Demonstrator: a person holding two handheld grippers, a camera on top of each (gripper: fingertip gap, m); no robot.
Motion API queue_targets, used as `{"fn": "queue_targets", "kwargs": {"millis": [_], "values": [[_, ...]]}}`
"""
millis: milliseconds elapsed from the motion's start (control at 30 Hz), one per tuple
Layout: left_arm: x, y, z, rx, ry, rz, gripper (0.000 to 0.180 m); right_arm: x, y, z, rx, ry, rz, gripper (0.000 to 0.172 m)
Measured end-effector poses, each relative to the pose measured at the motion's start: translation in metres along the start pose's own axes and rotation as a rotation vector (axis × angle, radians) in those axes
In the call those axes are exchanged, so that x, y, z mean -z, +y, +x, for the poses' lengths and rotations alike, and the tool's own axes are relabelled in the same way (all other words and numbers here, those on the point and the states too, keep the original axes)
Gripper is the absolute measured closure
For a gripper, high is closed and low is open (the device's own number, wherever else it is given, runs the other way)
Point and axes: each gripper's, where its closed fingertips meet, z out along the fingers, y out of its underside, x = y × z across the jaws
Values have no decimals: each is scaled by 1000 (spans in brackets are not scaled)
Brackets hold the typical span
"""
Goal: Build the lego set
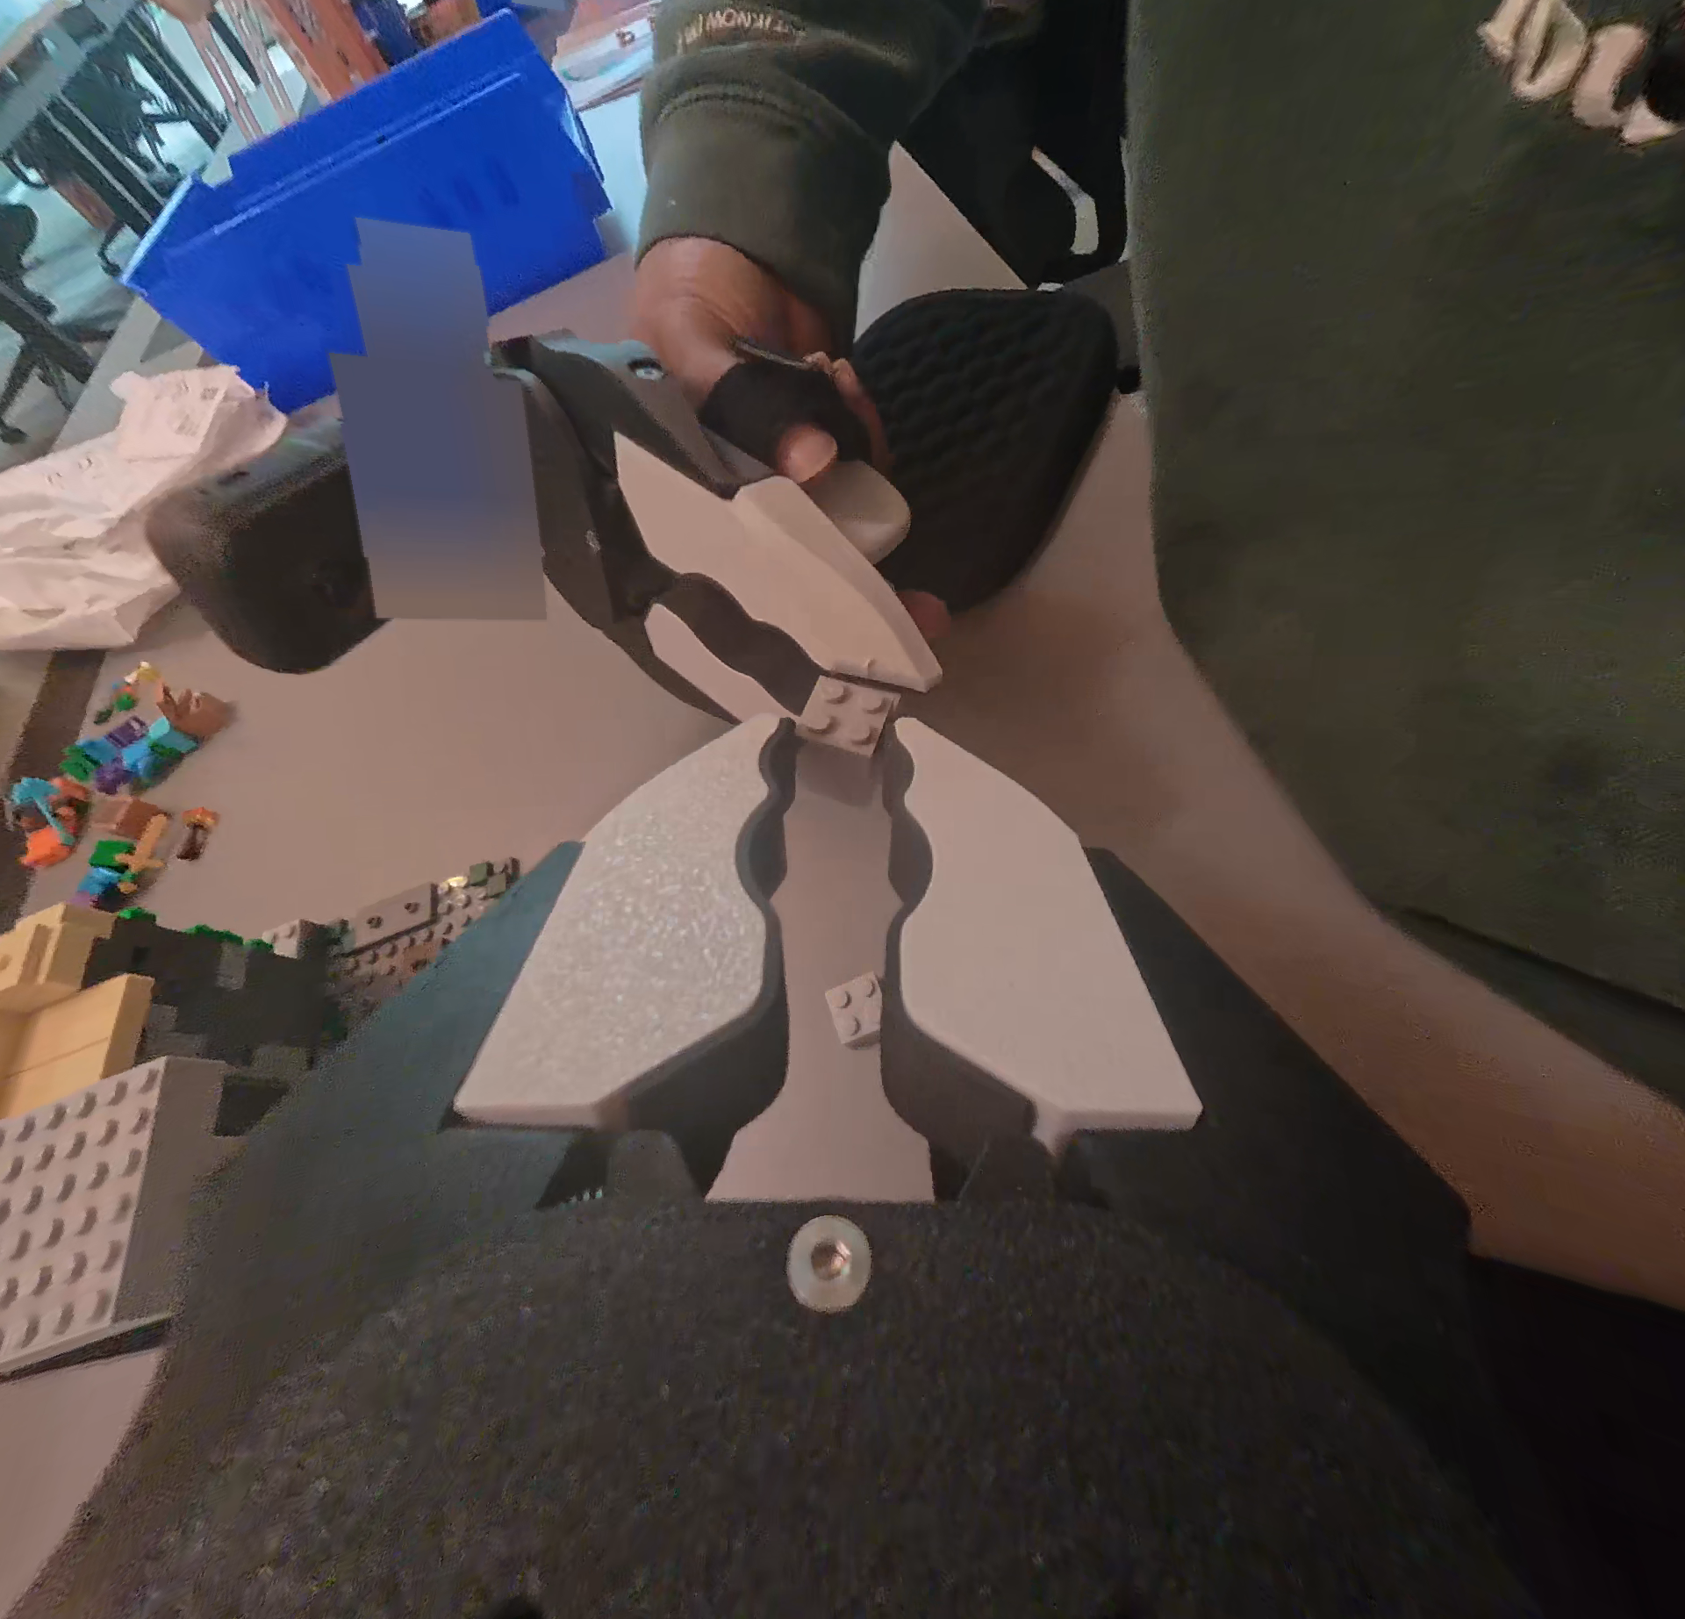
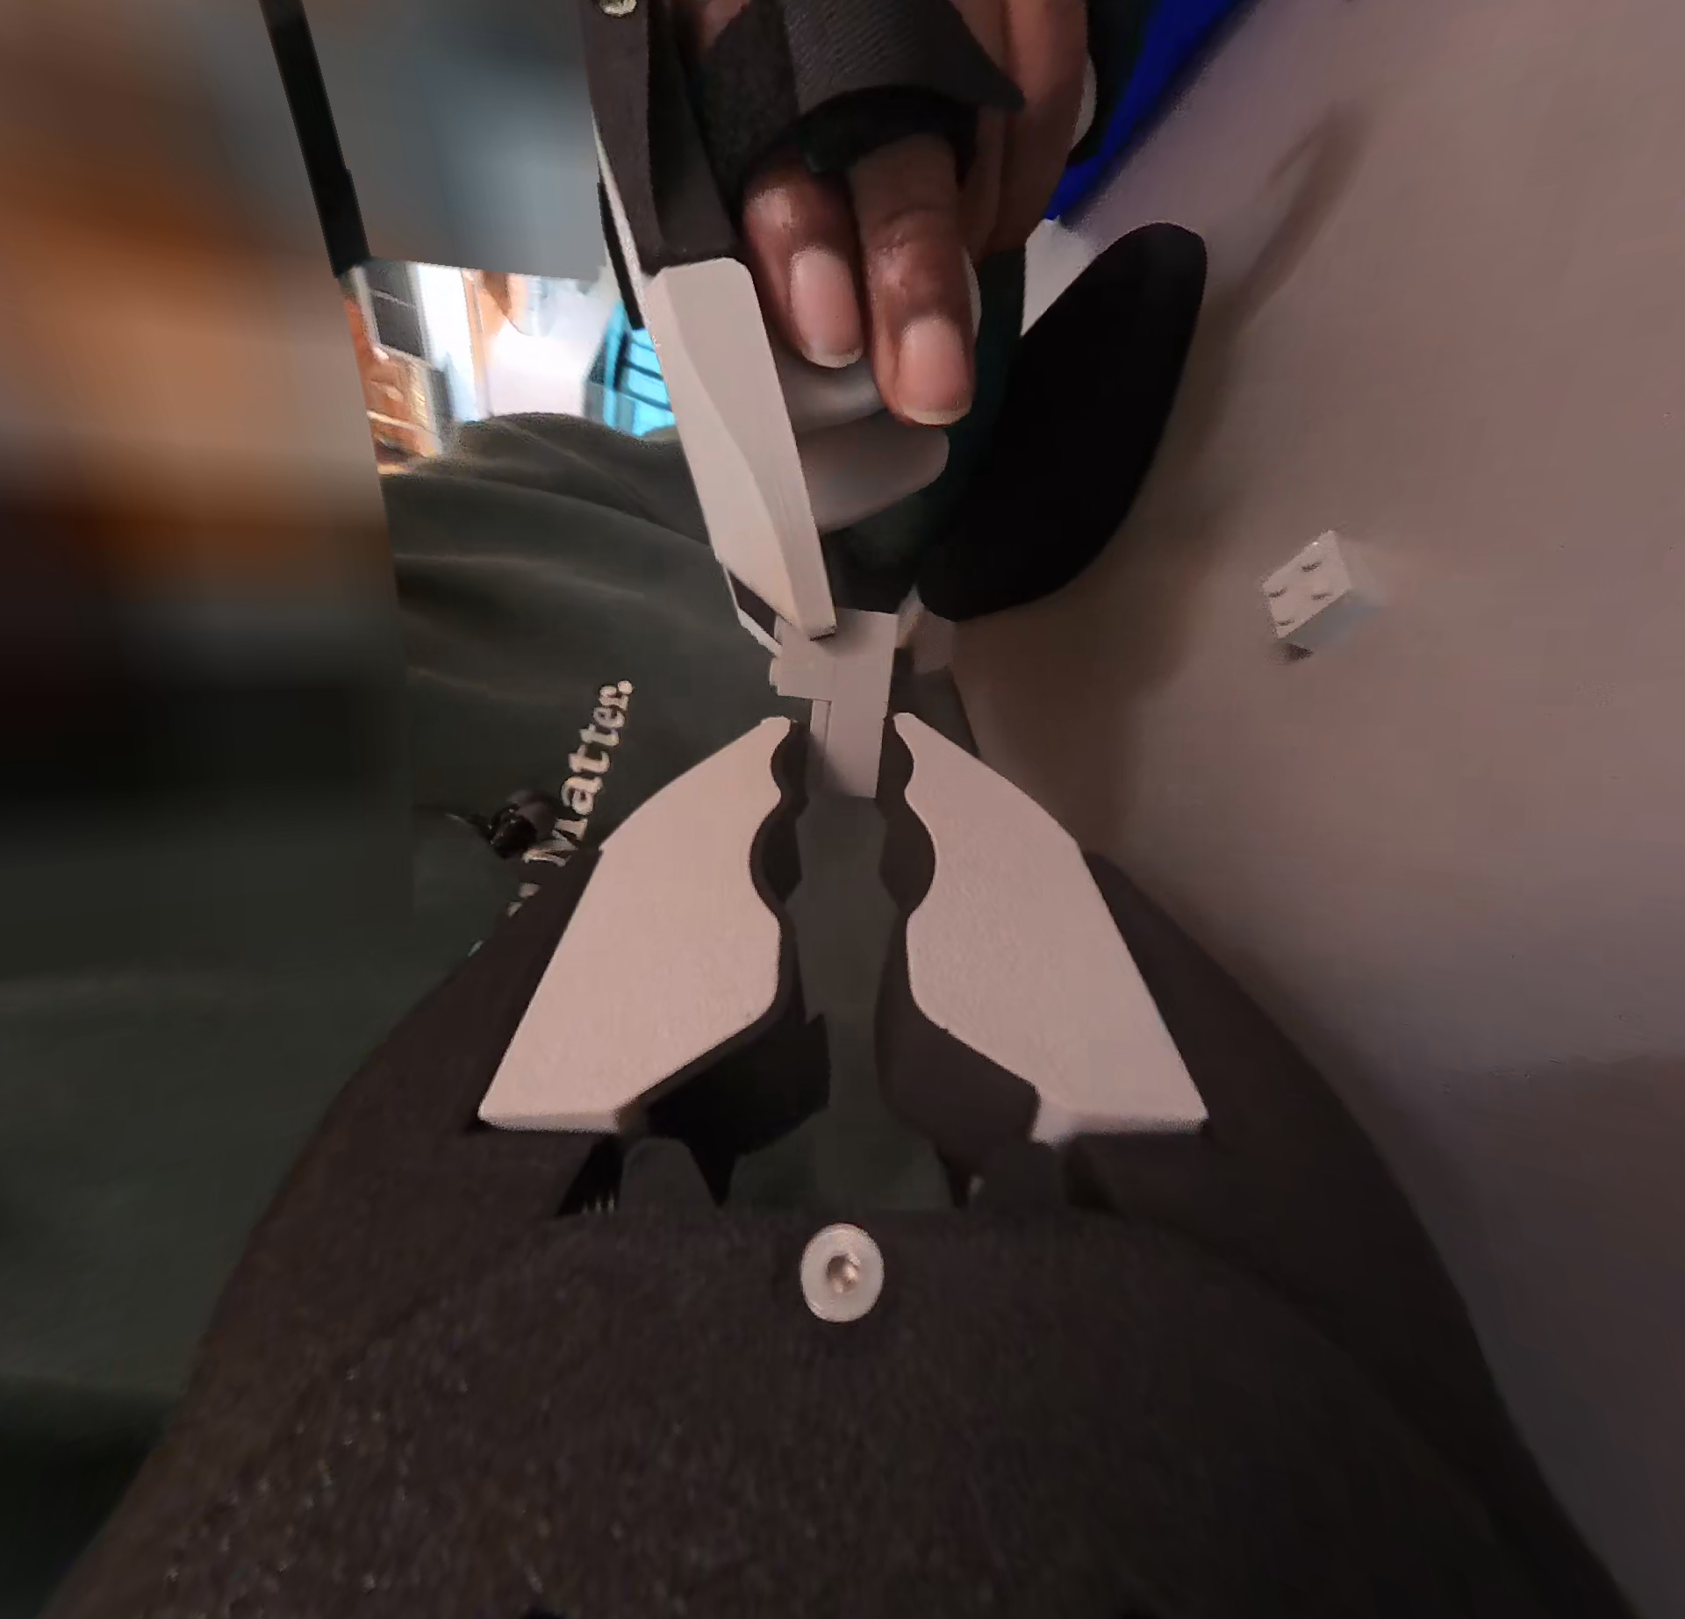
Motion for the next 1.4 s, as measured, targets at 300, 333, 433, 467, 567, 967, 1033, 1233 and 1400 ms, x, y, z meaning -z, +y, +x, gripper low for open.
{"fn": "queue_targets", "kwargs": {"millis": [300,333,433,467,567,967,1033,1233,1400], "values": [[-4,-10,12,-179,-41,43,163,-1,10,-1,307,209,-98,157],[-5,-12,13,-191,-42,46,163,-1,12,-2,325,210,-104,157],[-8,-15,16,-208,-35,53,163,-1,17,-5,351,200,-116,156],[-9,-15,17,-210,-33,52,163,-1,18,-5,357,198,-122,156],[-11,-16,16,-210,-39,56,163,-1,19,-4,359,192,-130,154],[-9,-23,26,-217,12,94,164,-8,26,-10,358,98,-139,157],[-9,-24,29,-215,27,104,164,-10,28,-11,375,98,-153,157],[-11,-26,35,-209,61,119,164,-13,33,-14,386,92,-180,157],[-13,-25,33,-188,58,119,164,-12,33,-11,381,108,-156,157]]}}
